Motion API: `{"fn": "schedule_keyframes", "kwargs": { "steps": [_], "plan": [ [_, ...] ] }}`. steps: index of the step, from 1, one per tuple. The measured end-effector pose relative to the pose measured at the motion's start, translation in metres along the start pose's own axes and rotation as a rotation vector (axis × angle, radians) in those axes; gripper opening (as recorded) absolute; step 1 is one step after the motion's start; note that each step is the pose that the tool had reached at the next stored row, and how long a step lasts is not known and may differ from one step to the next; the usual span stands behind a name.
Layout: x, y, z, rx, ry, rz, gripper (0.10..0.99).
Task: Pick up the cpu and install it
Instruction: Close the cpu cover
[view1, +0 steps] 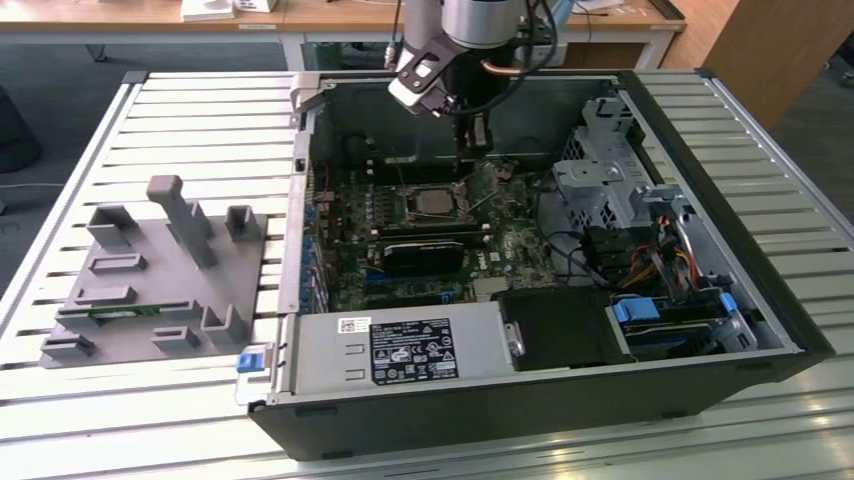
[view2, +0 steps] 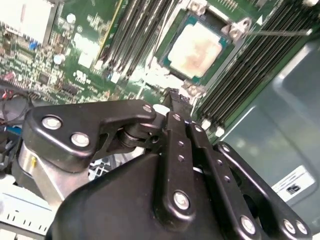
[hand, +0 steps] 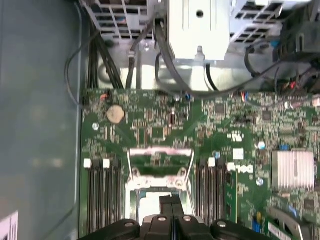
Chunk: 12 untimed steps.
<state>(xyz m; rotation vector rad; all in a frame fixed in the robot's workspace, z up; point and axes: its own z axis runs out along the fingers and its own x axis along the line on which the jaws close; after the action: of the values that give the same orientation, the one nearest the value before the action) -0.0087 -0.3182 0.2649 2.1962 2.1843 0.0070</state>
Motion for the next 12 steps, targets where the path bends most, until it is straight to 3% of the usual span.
{"fn": "schedule_keyframes", "kwargs": {
  "steps": [7,12],
  "plan": [
    [0.0005,0.0194,0.0016,0.001,0.0001,-0.008,0.106],
    [0.0041,0.0283,0.0021,0.001,-0.0005,-0.008,0.106]
  ]
}}
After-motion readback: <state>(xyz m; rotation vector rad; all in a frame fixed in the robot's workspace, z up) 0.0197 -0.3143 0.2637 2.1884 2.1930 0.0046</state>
